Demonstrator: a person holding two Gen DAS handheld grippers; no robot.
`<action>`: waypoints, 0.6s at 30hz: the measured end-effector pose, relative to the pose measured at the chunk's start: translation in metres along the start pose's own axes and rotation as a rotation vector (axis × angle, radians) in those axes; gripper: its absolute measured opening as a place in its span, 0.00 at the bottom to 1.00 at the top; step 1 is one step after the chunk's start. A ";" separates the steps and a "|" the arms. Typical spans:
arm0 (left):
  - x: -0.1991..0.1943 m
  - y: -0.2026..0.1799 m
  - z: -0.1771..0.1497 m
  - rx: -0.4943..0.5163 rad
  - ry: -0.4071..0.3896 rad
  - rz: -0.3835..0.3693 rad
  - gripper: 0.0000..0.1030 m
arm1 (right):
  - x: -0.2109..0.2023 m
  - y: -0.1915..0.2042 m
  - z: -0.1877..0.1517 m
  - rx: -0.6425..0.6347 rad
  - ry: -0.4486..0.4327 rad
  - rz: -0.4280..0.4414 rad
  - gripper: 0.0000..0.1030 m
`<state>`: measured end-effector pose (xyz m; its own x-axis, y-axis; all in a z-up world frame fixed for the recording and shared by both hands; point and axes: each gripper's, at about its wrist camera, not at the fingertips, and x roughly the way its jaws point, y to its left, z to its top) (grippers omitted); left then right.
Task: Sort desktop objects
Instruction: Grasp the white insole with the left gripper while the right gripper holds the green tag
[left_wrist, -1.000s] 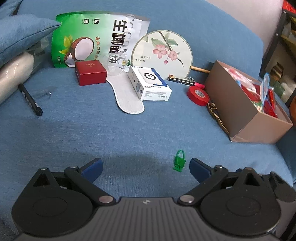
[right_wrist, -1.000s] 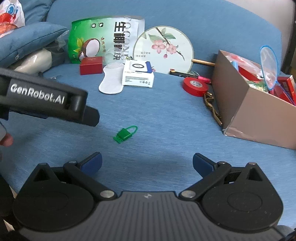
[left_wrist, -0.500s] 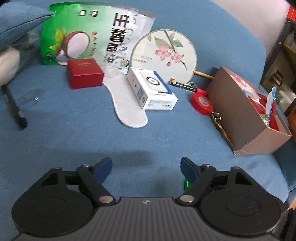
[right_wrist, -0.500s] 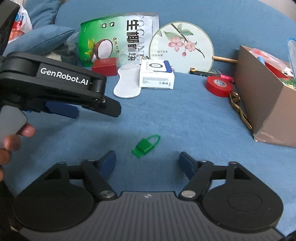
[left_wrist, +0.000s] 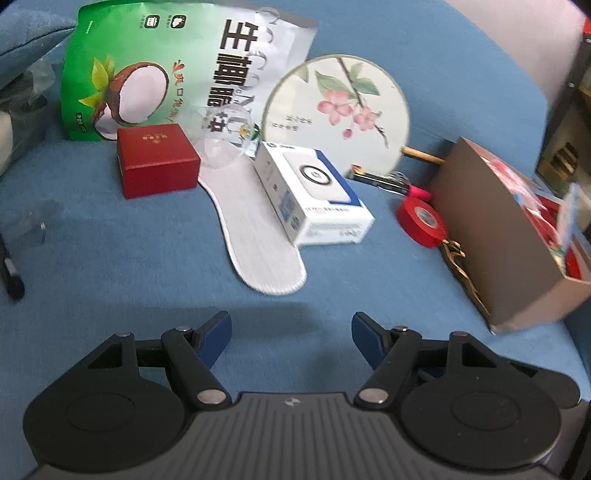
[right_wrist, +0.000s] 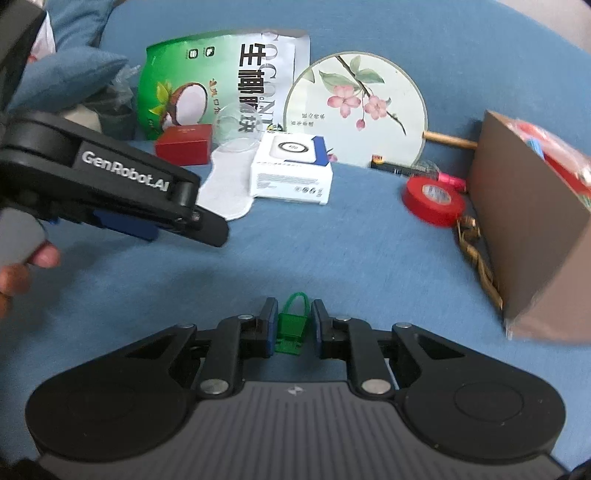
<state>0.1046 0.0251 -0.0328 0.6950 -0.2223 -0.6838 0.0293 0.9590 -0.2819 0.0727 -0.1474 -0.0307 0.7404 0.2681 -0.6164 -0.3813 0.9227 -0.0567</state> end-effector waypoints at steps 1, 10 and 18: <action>0.004 0.001 0.003 -0.005 -0.003 0.007 0.73 | 0.005 -0.003 0.002 -0.003 -0.002 0.002 0.17; 0.039 -0.006 0.025 0.059 -0.038 0.101 0.66 | 0.020 -0.029 0.009 0.101 -0.021 0.079 0.17; 0.019 0.012 0.014 0.032 -0.073 0.123 0.13 | 0.018 -0.030 0.009 0.108 -0.027 0.085 0.17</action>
<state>0.1286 0.0348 -0.0396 0.7449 -0.0910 -0.6610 -0.0366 0.9836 -0.1767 0.1017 -0.1676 -0.0331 0.7235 0.3522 -0.5937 -0.3821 0.9206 0.0805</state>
